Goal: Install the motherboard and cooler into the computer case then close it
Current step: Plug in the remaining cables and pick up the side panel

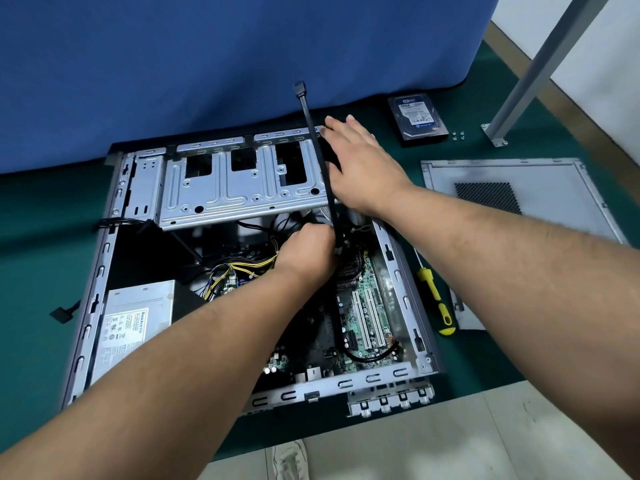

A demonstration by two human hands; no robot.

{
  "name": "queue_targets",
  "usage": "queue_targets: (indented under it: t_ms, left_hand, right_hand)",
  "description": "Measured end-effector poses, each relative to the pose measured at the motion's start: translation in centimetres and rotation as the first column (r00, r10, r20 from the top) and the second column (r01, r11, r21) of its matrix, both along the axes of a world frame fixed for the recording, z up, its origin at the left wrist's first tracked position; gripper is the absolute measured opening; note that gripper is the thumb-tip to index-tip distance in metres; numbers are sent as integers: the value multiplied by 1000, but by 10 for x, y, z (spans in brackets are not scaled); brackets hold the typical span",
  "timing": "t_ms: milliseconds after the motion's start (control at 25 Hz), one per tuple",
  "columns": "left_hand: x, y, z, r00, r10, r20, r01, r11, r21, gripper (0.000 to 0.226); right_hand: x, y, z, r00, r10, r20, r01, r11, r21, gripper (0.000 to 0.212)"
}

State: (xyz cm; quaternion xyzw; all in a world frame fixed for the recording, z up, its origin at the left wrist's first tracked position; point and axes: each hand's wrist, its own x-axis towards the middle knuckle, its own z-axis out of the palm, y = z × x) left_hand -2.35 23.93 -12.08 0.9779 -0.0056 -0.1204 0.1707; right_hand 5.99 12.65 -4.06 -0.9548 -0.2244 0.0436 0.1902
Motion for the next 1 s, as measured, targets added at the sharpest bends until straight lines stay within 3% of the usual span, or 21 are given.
queue_targets:
  t_ms: [440, 760, 1000]
  left_hand:
    - [-5, -2, 1, 999, -9, 33, 7, 999, 48, 16]
    - [-2, 5, 3, 992, -129, 1, 129, 991, 46, 26]
    - [3, 6, 4, 998, -55, -11, 55, 998, -31, 24]
  right_hand:
    - [1, 0, 0, 1000, -5, -2, 5, 1000, -5, 60]
    - [1, 0, 0, 1000, -6, -4, 6, 1000, -4, 59]
    - [1, 0, -1, 1000, -7, -6, 7, 1000, 3, 58]
